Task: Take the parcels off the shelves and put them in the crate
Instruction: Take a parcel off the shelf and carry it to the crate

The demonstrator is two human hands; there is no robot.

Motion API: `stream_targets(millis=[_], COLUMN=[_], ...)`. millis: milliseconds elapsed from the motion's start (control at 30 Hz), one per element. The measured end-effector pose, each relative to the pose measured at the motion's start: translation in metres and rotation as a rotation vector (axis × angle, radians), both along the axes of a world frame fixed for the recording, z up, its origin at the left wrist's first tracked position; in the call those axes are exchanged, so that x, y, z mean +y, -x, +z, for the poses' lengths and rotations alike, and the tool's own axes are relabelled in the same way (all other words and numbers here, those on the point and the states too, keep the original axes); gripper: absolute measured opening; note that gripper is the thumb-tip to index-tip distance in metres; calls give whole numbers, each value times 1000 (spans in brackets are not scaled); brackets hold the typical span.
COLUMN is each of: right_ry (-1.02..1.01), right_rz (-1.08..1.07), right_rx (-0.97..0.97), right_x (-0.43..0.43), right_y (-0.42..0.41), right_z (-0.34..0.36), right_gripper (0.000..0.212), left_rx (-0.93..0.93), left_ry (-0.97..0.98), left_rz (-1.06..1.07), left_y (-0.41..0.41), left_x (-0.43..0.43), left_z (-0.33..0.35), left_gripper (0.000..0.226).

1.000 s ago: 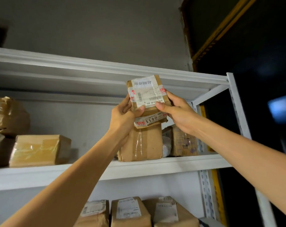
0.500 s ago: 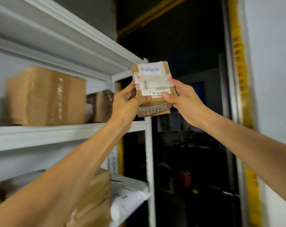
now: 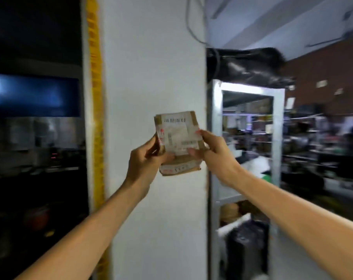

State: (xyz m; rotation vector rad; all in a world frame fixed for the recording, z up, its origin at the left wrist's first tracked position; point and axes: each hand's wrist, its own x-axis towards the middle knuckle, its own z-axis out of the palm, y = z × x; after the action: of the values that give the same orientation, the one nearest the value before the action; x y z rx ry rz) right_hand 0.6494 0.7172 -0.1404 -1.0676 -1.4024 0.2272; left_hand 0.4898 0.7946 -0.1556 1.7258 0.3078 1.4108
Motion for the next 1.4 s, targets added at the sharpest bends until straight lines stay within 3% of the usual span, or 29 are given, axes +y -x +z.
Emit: stream_targets(millis=[200, 500, 733, 1000, 1167, 1400], right_ry=[85, 230, 329, 469, 559, 634], right_rz=[-359, -669, -852, -1022, -1074, -1061], right_rx=[14, 115, 282, 467, 624, 817], right_x=[-46, -101, -97, -60, -53, -45], right_y=[-110, -203, -264, -331, -357, -395], right_z=[-61, -145, -224, -354, -453, -627], right_gripper=[42, 44, 51, 57, 80, 61], left_rx=[91, 217, 359, 578, 716, 1017], left_ry=[126, 289, 376, 533, 663, 849], left_rz=[-290, -638, -721, -808, -809, -740], left_y=[-138, -272, -359, -455, -494, -549], left_x=[-9, -27, -13, 29, 37, 45], left_z=[-62, -146, -220, -350, -447, -624], left_gripper=[53, 54, 58, 58, 50, 61])
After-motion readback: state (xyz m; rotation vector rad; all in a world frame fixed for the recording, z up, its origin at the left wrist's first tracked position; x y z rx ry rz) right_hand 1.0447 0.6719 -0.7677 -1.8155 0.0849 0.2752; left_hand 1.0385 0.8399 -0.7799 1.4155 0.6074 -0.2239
